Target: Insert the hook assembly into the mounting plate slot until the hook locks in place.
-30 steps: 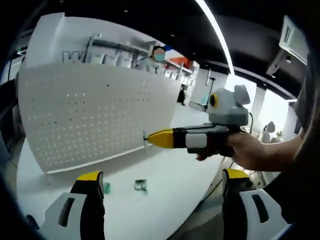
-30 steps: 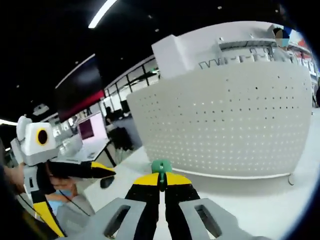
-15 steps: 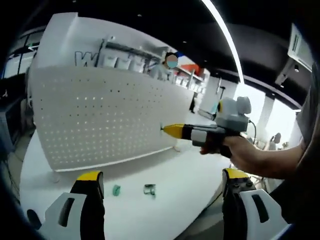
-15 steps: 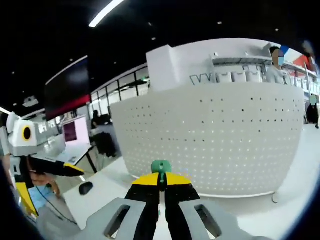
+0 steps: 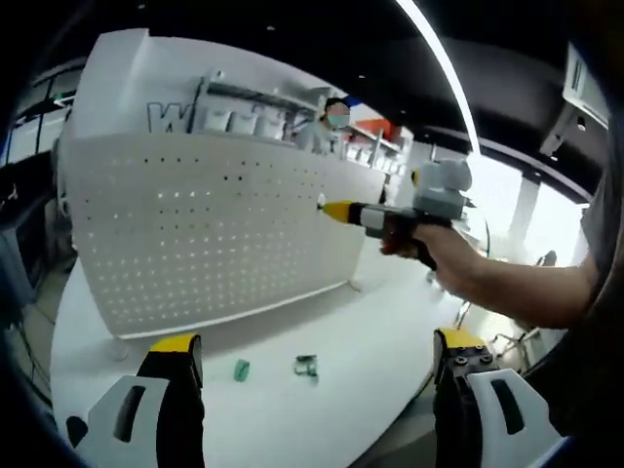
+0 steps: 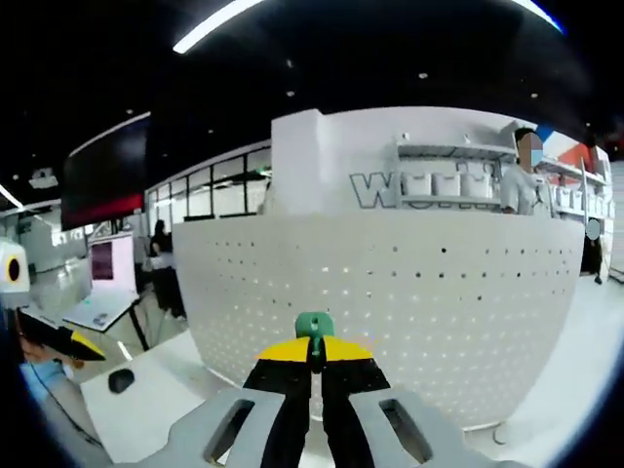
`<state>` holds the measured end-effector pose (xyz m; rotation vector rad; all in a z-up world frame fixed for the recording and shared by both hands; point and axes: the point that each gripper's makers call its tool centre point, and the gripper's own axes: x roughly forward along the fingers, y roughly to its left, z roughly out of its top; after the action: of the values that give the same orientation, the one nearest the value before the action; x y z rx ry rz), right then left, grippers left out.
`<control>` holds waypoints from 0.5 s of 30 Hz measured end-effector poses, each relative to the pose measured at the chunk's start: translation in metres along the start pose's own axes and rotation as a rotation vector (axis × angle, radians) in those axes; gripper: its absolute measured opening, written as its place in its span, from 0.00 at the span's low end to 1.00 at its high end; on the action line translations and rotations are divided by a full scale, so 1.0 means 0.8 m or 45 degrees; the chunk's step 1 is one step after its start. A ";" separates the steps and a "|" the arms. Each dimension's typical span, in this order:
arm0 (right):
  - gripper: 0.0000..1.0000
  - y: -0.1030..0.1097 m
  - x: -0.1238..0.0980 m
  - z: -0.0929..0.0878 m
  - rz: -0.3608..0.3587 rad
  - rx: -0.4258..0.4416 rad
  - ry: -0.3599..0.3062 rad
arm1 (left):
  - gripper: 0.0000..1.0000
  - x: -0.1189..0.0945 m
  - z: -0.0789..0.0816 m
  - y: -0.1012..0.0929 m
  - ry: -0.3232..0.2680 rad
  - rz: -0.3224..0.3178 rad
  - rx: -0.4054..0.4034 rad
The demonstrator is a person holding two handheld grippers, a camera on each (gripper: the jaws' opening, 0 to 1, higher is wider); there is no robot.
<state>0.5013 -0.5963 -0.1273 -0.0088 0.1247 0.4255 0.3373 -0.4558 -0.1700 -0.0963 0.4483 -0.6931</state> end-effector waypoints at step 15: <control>0.00 -0.058 0.038 0.050 -0.144 0.007 -0.123 | 1.00 0.001 0.004 0.013 -0.003 0.024 -0.047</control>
<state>0.5523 -0.6249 -0.0921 0.0099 0.0300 0.3122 0.3452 -0.4481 -0.1699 -0.1272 0.4593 -0.6665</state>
